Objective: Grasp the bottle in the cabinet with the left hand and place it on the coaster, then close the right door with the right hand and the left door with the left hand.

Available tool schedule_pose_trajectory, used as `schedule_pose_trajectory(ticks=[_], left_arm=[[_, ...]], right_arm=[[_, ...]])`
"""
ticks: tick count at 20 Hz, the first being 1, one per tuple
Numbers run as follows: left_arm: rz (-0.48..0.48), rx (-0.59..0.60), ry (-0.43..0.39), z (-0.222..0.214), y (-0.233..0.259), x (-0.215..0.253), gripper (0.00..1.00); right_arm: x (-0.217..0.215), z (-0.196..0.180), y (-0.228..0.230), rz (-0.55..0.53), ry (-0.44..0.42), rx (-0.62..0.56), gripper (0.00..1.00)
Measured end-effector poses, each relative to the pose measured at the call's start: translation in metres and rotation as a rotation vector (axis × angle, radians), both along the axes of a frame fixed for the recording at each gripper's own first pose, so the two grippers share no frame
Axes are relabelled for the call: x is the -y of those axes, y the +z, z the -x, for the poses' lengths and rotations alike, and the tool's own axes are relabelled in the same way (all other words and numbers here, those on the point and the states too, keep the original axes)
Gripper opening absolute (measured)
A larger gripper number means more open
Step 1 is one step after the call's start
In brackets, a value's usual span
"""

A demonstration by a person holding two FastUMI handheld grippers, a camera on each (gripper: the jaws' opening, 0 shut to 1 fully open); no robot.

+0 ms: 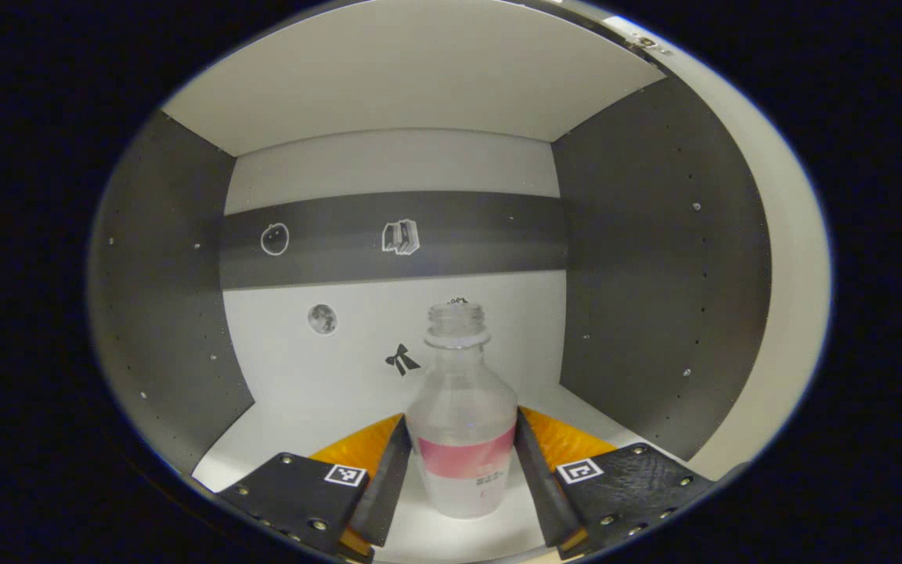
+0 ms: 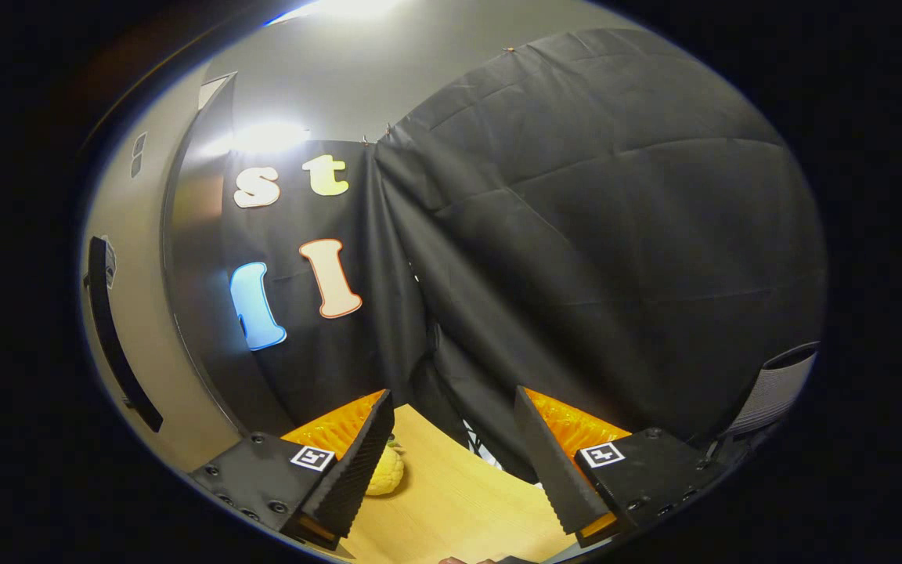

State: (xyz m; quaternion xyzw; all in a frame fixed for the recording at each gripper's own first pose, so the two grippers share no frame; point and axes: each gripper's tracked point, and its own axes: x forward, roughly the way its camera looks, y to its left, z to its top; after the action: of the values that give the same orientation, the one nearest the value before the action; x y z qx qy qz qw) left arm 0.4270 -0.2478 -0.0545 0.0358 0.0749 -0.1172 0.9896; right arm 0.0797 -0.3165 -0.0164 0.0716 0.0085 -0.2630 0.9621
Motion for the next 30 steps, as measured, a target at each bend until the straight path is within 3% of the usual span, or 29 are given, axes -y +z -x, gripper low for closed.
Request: schedule_pose_trajectory(ticks=[1, 2, 3, 4, 5, 8, 9, 14, 19, 22, 23, 30], left_arm=[[0.000, 0.000, 0.005, 0.002, 0.001, -0.002, 0.82], [0.011, -0.001, 0.006, 0.004, 0.003, 0.000, 0.63], [0.027, -0.006, 0.002, 0.005, 0.003, 0.001, 0.79], [0.044, -0.003, 0.010, 0.006, 0.004, 0.000, 0.79], [0.051, 0.002, 0.020, 0.007, 0.006, -0.002, 0.69], [0.008, 0.050, 0.023, 0.017, 0.025, -0.008, 0.69], [0.016, 0.060, 0.009, 0.029, 0.034, -0.006, 0.72], [0.028, 0.104, -0.044, 0.089, 0.078, -0.012, 0.69], [0.056, 0.119, -0.069, 0.151, 0.101, -0.031, 0.72], [0.053, 0.147, -0.064, 0.190, 0.105, -0.049, 0.69], [0.044, 0.155, -0.062, 0.201, 0.105, -0.054, 0.69], [-0.042, 0.173, -0.030, 0.277, 0.074, -0.081, 0.69]], right_arm=[[0.002, -0.002, 0.001, 0.001, 0.005, 0.002, 0.92], [0.004, -0.006, 0.001, 0.003, 0.007, 0.002, 0.92], [0.007, -0.015, 0.000, 0.006, 0.010, -0.002, 0.92], [0.010, -0.022, -0.002, 0.006, 0.012, -0.017, 0.92], [0.013, -0.026, -0.008, 0.003, 0.016, -0.033, 0.98], [0.015, -0.029, -0.009, -0.012, 0.038, -0.042, 0.98], [0.013, -0.031, -0.008, -0.014, 0.049, -0.040, 0.98], [-0.007, -0.040, -0.007, -0.005, 0.114, -0.029, 0.98], [-0.038, -0.027, -0.004, 0.007, 0.192, -0.030, 0.98], [-0.051, -0.015, -0.002, 0.025, 0.226, -0.037, 0.98], [-0.054, -0.011, -0.003, 0.026, 0.238, -0.041, 0.92], [-0.073, 0.013, 0.000, 0.041, 0.292, -0.051, 0.92]])
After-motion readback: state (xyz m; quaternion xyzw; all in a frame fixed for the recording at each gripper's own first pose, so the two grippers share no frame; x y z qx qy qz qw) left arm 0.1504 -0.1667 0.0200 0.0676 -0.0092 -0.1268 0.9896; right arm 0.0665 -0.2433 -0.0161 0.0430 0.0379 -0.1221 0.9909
